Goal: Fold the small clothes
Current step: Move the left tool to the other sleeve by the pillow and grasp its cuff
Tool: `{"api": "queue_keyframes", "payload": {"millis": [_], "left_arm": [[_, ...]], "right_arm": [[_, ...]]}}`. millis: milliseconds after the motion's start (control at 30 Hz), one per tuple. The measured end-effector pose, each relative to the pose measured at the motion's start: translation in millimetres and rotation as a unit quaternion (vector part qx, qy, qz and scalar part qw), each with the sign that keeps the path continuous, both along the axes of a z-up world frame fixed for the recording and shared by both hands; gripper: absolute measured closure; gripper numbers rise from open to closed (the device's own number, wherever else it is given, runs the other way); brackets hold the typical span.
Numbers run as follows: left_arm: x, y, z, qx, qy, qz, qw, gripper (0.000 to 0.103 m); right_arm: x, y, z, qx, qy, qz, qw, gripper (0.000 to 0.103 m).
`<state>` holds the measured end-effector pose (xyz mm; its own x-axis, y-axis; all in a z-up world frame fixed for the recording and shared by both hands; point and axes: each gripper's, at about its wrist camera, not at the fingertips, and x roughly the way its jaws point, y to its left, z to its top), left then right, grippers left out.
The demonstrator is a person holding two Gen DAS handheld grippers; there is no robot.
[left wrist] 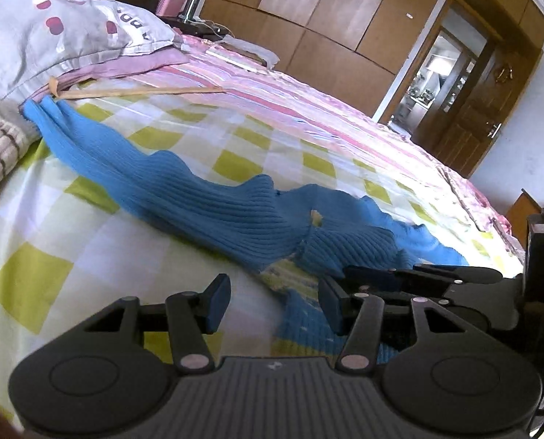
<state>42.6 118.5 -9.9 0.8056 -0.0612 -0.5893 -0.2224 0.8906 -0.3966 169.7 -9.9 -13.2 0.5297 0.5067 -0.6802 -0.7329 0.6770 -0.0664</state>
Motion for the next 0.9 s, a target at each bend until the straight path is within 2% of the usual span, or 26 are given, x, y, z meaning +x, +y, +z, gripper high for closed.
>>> {"api": "queue_keyframes", "payload": {"millis": [67,167,300,433,600,733,800,900], "left_arm": [[-1,2,0,-0.001,-0.001,0.002,1.0,0.045],[-1,5,0,-0.004,-0.002,0.006,1.0,0.045],[0,6,-1,-0.002,-0.002,0.011,0.9999,0.045],[2,11,-2,0.004,-0.004,0.023,0.9997,0.045],[5,38,-6,-0.033,-0.007,0.068,0.9971,0.045],[10,58,-8,-0.034,-0.009,0.114,0.9929,0.045],[16,69,-9,-0.034,-0.009,0.138,0.9898,0.045],[26,90,-15,-0.057,-0.01,0.174,0.983,0.045]], "right_arm": [[0,-2,2,0.006,0.004,-0.009,1.0,0.092],[-9,-10,5,0.015,0.008,-0.003,1.0,0.093],[-16,-13,0,0.009,0.008,0.007,1.0,0.093],[-15,-11,4,0.017,0.016,0.003,1.0,0.086],[-12,-25,17,0.078,0.041,-0.019,0.996,0.086],[-8,-25,4,0.056,0.063,-0.035,0.996,0.082],[-11,-27,4,0.063,0.058,-0.033,0.996,0.082],[-12,-29,4,0.074,0.065,-0.036,0.995,0.081]]}}
